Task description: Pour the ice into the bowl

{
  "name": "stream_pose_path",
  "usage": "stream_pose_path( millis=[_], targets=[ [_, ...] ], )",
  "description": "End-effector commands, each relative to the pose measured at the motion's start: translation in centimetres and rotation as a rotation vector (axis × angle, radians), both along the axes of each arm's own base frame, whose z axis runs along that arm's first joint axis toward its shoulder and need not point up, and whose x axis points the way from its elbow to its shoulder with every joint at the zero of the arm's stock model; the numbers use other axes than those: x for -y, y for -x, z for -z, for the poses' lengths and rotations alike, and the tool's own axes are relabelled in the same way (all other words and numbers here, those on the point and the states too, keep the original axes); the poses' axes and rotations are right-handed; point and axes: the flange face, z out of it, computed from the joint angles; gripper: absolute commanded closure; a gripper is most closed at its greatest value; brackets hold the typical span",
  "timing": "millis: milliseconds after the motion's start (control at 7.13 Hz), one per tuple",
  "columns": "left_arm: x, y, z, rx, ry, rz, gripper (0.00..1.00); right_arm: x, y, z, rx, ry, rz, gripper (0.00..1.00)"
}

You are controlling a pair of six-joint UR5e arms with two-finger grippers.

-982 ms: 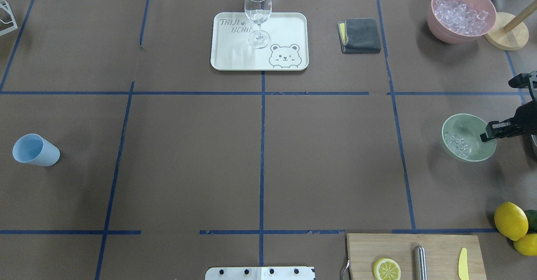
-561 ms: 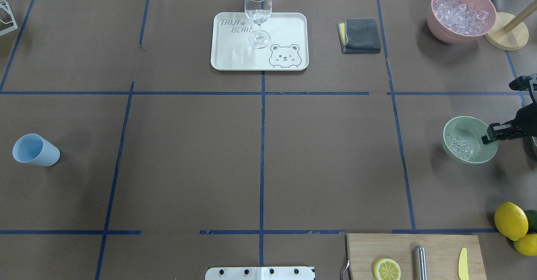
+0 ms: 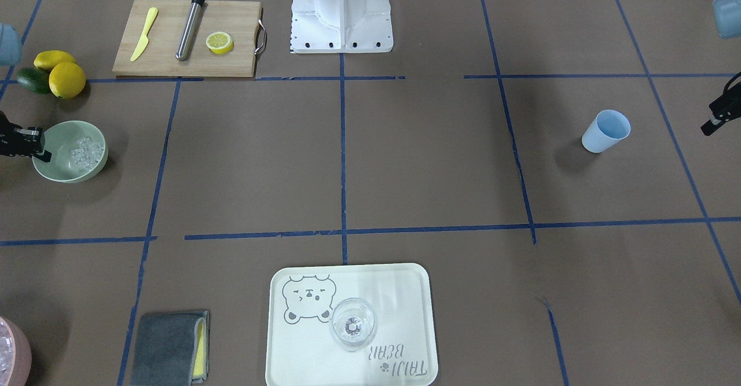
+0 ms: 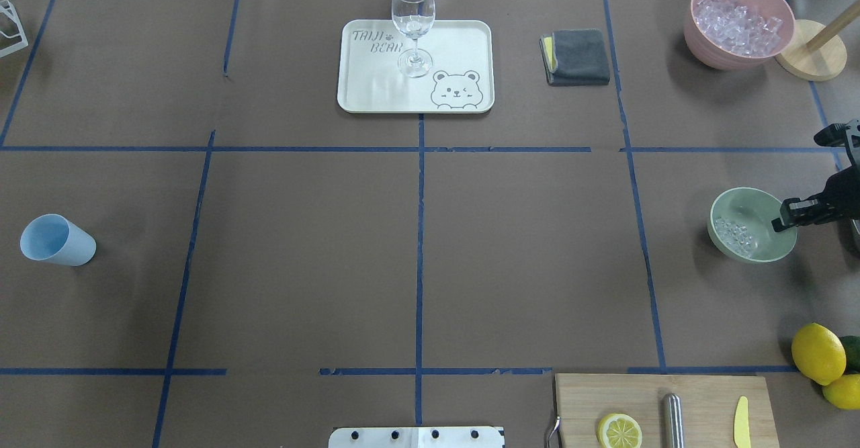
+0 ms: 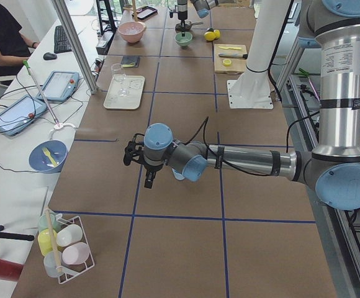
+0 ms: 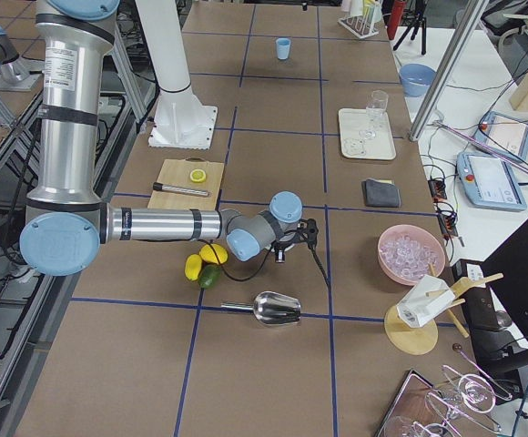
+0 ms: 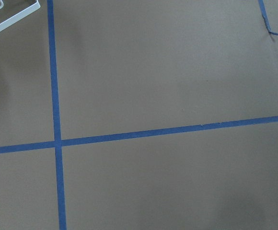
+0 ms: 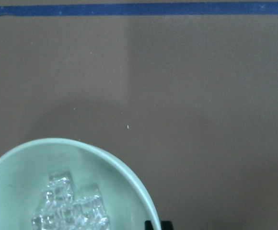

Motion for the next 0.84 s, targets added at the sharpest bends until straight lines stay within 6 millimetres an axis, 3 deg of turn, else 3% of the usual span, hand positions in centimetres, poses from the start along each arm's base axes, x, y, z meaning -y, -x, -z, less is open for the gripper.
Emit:
stream_pose_path(
  millis=[0, 140, 281, 701],
  targets=[
    [0.1, 0.0, 0.1, 0.0, -0.002, 0.0, 0.0, 0.2, 0.1, 0.0, 0.001, -0.006, 0.002, 0.15],
    [0.1, 0.0, 0.1, -0.001, 0.0, 0.001, 0.0, 0.4, 0.2, 1.0, 0.019, -0.035, 0.004, 0.0],
    [0.1, 0.0, 0.2, -0.004, 0.011, 0.011, 0.0, 0.5, 0.0, 1.3, 0.03, -0.055, 0.0, 0.0],
    [0.1, 0.0, 0.3, -0.002, 0.02, 0.023, 0.0, 1.9, -6.6, 1.5, 0.058, -0.049, -0.103, 0.0]
  ],
)
